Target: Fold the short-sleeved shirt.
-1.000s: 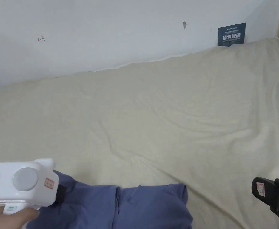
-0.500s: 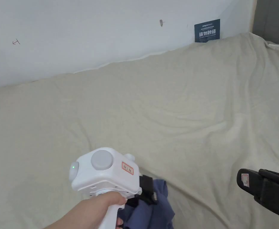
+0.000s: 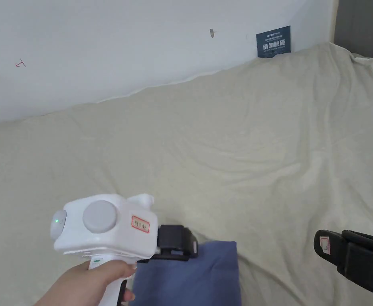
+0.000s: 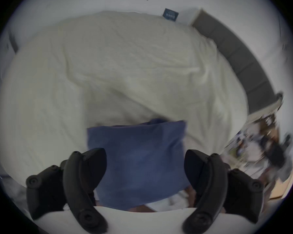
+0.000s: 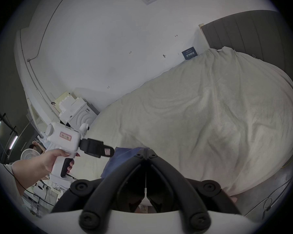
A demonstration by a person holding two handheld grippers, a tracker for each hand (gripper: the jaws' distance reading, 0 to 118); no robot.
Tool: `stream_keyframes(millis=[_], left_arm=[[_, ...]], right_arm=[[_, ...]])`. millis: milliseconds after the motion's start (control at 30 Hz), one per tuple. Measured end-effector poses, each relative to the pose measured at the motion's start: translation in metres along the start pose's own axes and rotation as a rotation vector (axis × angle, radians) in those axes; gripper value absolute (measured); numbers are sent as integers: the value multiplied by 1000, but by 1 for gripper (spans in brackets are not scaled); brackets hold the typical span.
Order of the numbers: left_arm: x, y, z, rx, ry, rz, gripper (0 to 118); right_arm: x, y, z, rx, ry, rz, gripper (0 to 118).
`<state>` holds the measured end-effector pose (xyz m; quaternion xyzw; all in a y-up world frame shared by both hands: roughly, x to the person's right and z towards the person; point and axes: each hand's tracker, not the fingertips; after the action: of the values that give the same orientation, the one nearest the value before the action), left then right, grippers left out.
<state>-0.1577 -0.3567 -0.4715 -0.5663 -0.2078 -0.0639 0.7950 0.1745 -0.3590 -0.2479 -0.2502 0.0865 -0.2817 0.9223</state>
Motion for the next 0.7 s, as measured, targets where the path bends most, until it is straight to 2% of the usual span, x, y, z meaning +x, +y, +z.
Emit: stream_keyframes(millis=[33,67,100,167,267,533,633,700], left_arm=[[-1,-4,-6,-8,7,-63,63],[1,-7,-10,-14,-12,-99,25],[3,-8,-22,-29,-16,-101,0],[8,-12,-37,-44,41,-69,0],[25,-15,-63,-102,-39,-62,0],[83,-11,-88,-110,12,-223,0],[92,-9,-83,-100,-18,-215,0],[98,-9,-86,-124,-95,-192,0]], right_arm=[[0,0,-1,-1,2,0,1],[0,0,-1,-3,4,-3,1],[1,-1,-1,-5,7,-5,1],[1,-1,-1,-7,7,-4,1],[1,-2,1,-10,2,3,1],[8,0,4,-9,-19,-12,1],[8,-2,2,-12,-23,-17,1],[7,-3,-1,-17,-21,-20,1]])
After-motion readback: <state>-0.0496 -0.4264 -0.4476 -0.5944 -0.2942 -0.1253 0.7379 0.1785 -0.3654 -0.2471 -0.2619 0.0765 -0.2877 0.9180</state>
